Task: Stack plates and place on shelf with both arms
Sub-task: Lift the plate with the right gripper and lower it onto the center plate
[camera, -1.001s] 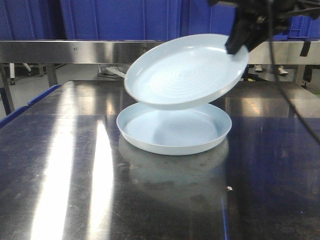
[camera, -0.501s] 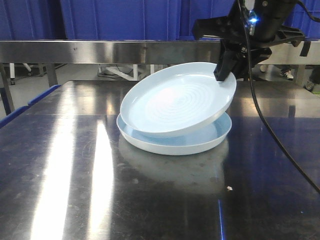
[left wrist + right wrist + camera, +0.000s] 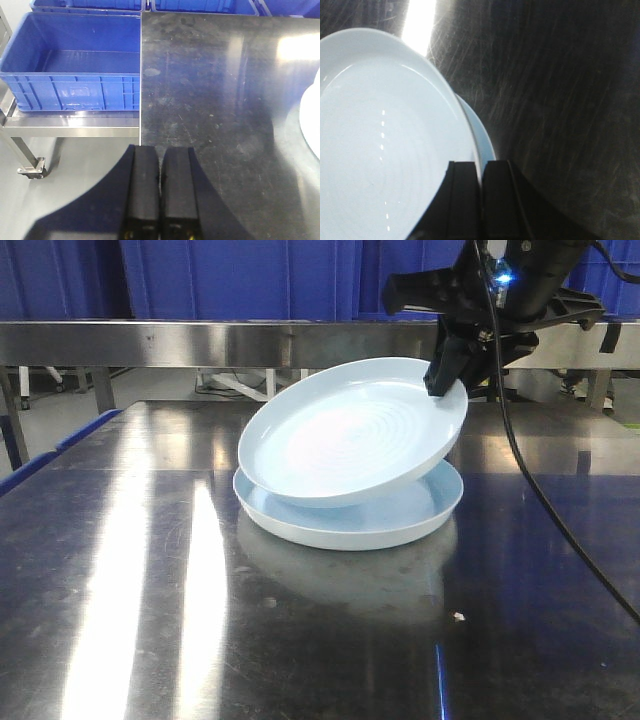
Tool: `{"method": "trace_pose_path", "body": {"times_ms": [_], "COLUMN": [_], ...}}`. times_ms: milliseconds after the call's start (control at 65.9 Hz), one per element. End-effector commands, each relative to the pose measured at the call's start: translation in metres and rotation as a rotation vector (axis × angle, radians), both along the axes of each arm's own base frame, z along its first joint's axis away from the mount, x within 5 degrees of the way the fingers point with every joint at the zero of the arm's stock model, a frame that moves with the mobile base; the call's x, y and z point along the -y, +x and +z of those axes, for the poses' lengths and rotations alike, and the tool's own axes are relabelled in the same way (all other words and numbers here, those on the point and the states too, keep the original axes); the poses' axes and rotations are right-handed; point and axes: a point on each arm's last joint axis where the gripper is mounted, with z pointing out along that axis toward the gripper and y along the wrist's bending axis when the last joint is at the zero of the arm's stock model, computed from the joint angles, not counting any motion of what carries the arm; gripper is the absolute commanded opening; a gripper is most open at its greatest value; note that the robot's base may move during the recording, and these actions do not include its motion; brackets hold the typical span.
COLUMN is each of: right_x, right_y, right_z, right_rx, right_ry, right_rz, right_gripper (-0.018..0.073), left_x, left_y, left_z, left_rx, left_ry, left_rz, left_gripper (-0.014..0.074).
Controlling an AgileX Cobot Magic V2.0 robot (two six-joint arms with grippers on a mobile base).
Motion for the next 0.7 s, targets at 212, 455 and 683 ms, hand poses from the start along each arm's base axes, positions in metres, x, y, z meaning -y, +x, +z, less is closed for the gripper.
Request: {"method": "trace_pose_path", "body": {"times_ms": [212,455,683], "right_x": [-0.0003,-0.0014,-0.0015], "right_y": [0.0013,0.0042,0.0047], "right_z": [0.0326,0.0262,0.026], "right_rx": [0.14,0.123,0.127], "right_ry": [0.05,0.044,0.045], "right_rz": [-0.001,-0.001,-0.001], "right_gripper": [0.0051,0.0051,0.0051], "left_x": [0.0023,0.0023,0.0023], "left_y": [0.0036,0.0036,0.0036], "left_z": [0.0173,0.0173,0.0173], "left_rx": [0.112,0.112,0.112], "left_ry": [-0.035,-0.035,-0.035], "left_rz": [-0.012,-0.012,-0.012], "left_gripper": [0.0089,0.009,0.0089]}}
